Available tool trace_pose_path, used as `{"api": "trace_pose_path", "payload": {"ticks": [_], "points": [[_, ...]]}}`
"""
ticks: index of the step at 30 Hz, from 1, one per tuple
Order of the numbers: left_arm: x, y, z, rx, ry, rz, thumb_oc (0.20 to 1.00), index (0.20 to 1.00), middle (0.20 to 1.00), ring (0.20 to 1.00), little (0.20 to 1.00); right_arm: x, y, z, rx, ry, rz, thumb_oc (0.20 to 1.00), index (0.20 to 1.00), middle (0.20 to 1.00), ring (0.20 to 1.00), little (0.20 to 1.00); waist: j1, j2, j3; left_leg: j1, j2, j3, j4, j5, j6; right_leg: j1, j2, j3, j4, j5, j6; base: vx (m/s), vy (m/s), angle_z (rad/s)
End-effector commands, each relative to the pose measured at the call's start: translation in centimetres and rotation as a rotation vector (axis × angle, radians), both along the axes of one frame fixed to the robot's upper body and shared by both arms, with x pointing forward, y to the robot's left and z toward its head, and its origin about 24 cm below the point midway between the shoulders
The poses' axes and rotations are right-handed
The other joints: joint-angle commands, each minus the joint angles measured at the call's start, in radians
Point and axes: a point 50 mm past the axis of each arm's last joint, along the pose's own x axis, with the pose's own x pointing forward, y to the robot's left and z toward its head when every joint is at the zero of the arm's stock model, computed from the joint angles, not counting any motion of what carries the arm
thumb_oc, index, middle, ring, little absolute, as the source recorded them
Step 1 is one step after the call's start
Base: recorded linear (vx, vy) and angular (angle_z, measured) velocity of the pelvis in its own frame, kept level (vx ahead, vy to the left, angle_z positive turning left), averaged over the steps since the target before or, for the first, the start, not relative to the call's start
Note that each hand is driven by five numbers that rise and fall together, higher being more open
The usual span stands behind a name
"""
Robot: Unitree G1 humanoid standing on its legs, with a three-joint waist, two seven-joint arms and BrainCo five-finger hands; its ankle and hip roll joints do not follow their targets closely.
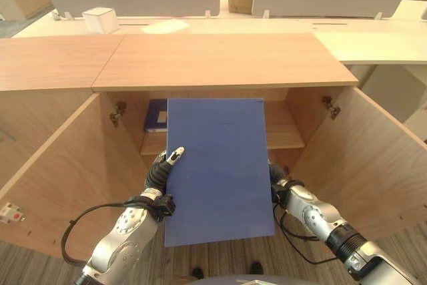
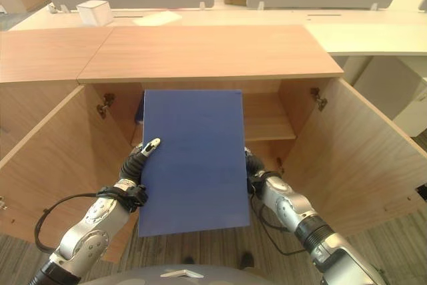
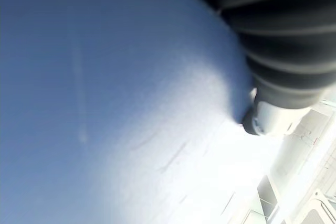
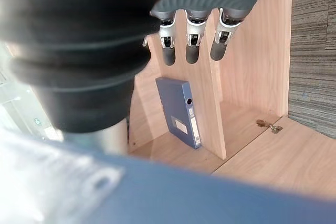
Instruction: Put the empty folder in the office cabinet
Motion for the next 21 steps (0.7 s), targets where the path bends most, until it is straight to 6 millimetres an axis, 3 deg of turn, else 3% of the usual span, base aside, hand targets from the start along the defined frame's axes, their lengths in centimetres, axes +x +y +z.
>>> {"api": "trace_pose_path", "payload": {"ticks": [1, 13, 21], "points": [[1.0, -4.5, 4.7, -0.208, -0.209, -0.161, 0.2, 0.2, 0.2, 0.2, 0.2, -0.6, 9.2, 5.3, 0.262, -0.171, 0.247, 1.0, 1.0, 1.0, 1.0, 1.0, 0.008, -0.031, 0.008, -0.012, -0.045, 0.008, 0.003, -0.113, 0.031, -0.039, -0.104, 0.038, 0.105, -0.089, 0.088, 0.01, 0.004, 0.09], [1.3, -4.9, 4.4, -0.216, -0.182, -0.153, 0.2, 0.2, 0.2, 0.2, 0.2, -1.4, 10.1, 4.5, 0.297, -0.121, 0.232, 1.0, 1.0, 1.0, 1.0, 1.0, 0.015, -0.044, 0.019, -0.019, -0.041, 0.0, 0.003, -0.109, 0.031, -0.047, -0.1, 0.035, 0.111, -0.092, 0.089, 0.0, -0.001, 0.01], [1.4, -5.5, 4.1, -0.23, -0.162, -0.176, 0.2, 0.2, 0.2, 0.2, 0.2, -2.5, 10.5, 3.4, 0.347, -0.049, 0.228, 1.0, 1.0, 1.0, 1.0, 1.0, 0.044, -0.078, 0.022, 0.0, -0.043, 0.005, 0.003, -0.121, 0.033, -0.035, -0.108, 0.029, 0.113, -0.094, 0.093, -0.01, -0.009, 0.02]]}}
